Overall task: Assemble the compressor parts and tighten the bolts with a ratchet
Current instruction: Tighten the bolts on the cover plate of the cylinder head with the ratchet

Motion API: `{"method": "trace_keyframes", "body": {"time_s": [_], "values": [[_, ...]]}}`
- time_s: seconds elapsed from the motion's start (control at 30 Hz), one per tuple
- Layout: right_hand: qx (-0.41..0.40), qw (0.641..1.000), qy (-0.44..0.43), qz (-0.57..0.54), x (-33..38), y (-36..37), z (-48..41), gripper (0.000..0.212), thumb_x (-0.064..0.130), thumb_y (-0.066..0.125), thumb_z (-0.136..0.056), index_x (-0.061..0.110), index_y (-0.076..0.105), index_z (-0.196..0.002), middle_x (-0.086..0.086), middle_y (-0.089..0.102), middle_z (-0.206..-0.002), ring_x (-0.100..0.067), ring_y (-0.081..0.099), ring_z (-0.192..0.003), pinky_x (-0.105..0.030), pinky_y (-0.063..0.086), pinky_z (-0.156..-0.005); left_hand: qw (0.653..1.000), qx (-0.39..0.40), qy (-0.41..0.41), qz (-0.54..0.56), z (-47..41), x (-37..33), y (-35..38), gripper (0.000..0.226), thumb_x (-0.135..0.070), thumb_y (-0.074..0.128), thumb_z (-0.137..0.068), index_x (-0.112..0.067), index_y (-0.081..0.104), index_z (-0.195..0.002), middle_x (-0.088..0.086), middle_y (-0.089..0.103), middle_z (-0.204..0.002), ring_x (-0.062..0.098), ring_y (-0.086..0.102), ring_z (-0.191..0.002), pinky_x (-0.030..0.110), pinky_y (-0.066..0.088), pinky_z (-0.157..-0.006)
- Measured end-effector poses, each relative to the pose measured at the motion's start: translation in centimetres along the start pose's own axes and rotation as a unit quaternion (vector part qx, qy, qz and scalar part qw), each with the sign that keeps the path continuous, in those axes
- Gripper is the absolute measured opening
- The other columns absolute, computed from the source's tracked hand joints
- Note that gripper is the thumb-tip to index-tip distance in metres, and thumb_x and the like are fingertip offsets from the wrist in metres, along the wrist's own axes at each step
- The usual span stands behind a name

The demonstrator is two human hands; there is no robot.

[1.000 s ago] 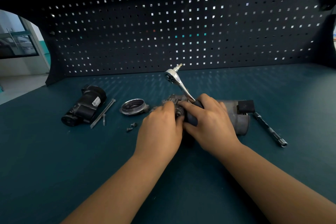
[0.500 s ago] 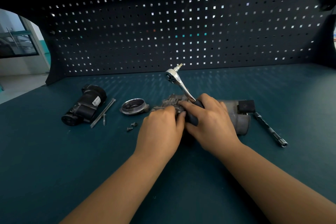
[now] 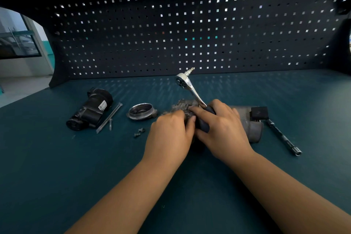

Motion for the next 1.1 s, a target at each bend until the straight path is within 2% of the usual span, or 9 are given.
{"method": "trace_keyframes", "body": {"time_s": [0.13, 0.3, 0.5, 0.67, 0.8, 0.93, 1.1], "values": [[-0.007, 1.000, 0.001, 0.004, 0.00, -0.01, 0.02, 0.042, 0.024, 0.065, -0.066, 0.012, 0.071, -0.106, -0.012, 0.053, -0.078, -0.033, 0.057, -0.071, -0.033, 0.032, -0.064, 1.000, 0.004, -0.013, 0.018, -0.02, 0.01, 0.18, 0.031, -0.038, 0.047, -0.092, -0.012, 0.062, -0.084, 0.005, 0.066, -0.083, 0.023, 0.060, -0.078, 0.030, 0.038, -0.063], [-0.005, 1.000, -0.001, 0.003, -0.02, 0.01, 0.07, 0.042, 0.017, 0.074, -0.065, 0.011, 0.071, -0.106, -0.013, 0.053, -0.079, -0.033, 0.057, -0.072, -0.034, 0.033, -0.064, 1.000, 0.001, -0.014, 0.026, 0.09, -0.01, 0.11, 0.025, -0.035, 0.052, -0.090, -0.013, 0.059, -0.083, 0.004, 0.065, -0.081, 0.023, 0.059, -0.078, 0.028, 0.034, -0.061], [0.007, 1.000, 0.001, -0.001, -0.05, 0.06, 0.12, 0.046, 0.013, 0.080, -0.062, 0.011, 0.070, -0.107, -0.013, 0.053, -0.080, -0.034, 0.057, -0.073, -0.035, 0.035, -0.065, 0.999, 0.002, 0.003, 0.032, 0.11, -0.22, -0.08, 0.018, -0.033, 0.054, -0.090, -0.016, 0.052, -0.082, 0.003, 0.062, -0.084, 0.021, 0.057, -0.080, 0.031, 0.039, -0.066], [0.009, 1.000, 0.000, -0.004, -0.06, 0.09, 0.07, 0.046, 0.016, 0.079, -0.063, 0.011, 0.070, -0.107, -0.013, 0.053, -0.079, -0.034, 0.056, -0.073, -0.035, 0.035, -0.064, 0.999, -0.002, 0.009, 0.046, 0.17, -0.25, -0.22, 0.022, -0.027, 0.058, -0.087, -0.020, 0.040, -0.078, -0.006, 0.045, -0.075, 0.021, 0.052, -0.076, 0.030, 0.036, -0.062], [0.009, 1.000, 0.002, -0.003, -0.07, 0.12, 0.05, 0.044, 0.017, 0.075, -0.063, 0.011, 0.070, -0.107, -0.013, 0.053, -0.079, -0.034, 0.056, -0.073, -0.035, 0.034, -0.065, 0.999, -0.001, -0.006, 0.045, 0.20, 0.05, 0.02, 0.020, -0.032, 0.057, -0.087, -0.019, 0.044, -0.080, -0.001, 0.057, -0.081, 0.022, 0.055, -0.079, 0.032, 0.040, -0.065], [0.014, 1.000, 0.004, 0.003, -0.11, 0.21, 0.07, 0.045, 0.014, 0.079, -0.063, 0.012, 0.071, -0.107, -0.013, 0.052, -0.079, -0.033, 0.056, -0.072, -0.035, 0.035, -0.064, 0.999, -0.008, -0.022, 0.023, 0.22, 0.36, 0.02, 0.030, -0.045, 0.051, -0.087, -0.016, 0.056, -0.079, 0.001, 0.063, -0.076, 0.021, 0.058, -0.074, 0.029, 0.034, -0.057], [0.023, 1.000, 0.006, 0.000, -0.12, 0.21, 0.07, 0.046, 0.015, 0.080, -0.064, 0.012, 0.070, -0.108, -0.013, 0.053, -0.080, -0.033, 0.056, -0.074, -0.035, 0.035, -0.065, 0.999, -0.009, 0.000, 0.031, 0.08, -0.02, 0.06, 0.023, -0.035, 0.052, -0.090, -0.014, 0.055, -0.080, 0.004, 0.064, -0.081, 0.023, 0.058, -0.078, 0.030, 0.037, -0.061]]}}
Point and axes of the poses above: each hand's wrist, its own z-axis away from the middle knuckle, its own y-axis out of the palm, x = y × z, the point moved 5 cm from there along -z, towards the middle knuckle
